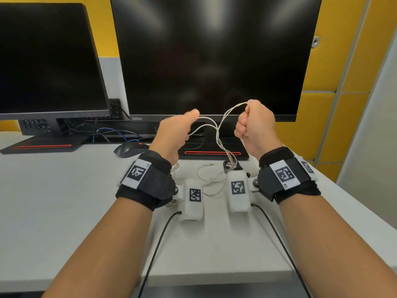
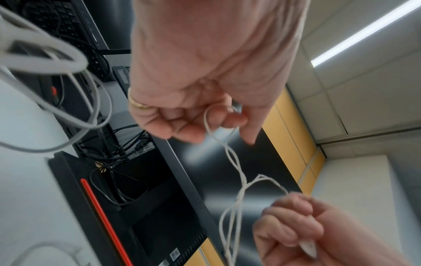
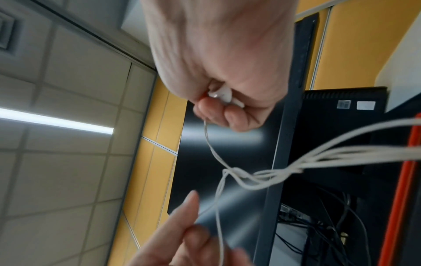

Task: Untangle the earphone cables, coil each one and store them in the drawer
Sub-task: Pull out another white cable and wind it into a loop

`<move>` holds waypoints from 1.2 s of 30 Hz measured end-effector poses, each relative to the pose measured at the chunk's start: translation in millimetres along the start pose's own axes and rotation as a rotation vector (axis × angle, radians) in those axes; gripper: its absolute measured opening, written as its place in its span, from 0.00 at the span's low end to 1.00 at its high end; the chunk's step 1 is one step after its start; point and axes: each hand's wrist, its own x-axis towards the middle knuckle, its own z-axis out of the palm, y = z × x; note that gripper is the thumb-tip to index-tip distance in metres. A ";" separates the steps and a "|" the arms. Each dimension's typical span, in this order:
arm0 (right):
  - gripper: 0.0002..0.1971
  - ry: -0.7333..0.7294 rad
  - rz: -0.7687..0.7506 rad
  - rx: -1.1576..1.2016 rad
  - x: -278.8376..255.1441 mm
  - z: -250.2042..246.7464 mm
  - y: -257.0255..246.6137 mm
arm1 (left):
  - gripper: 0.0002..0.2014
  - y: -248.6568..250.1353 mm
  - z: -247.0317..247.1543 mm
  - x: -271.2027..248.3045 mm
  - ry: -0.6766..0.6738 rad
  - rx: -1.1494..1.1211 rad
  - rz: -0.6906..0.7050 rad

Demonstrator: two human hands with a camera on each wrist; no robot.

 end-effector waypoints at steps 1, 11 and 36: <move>0.13 -0.043 -0.017 0.014 -1.0 0.2 0.5 | 0.11 -3.2 1.5 -1.0 -0.061 0.105 0.001; 0.13 -0.441 -0.069 -0.161 -15.3 9.4 7.9 | 0.13 -5.4 6.9 -7.7 -0.251 0.029 0.217; 0.13 -0.452 -0.277 -0.646 -13.2 1.3 7.0 | 0.09 -5.1 -2.5 4.5 0.147 -0.132 0.147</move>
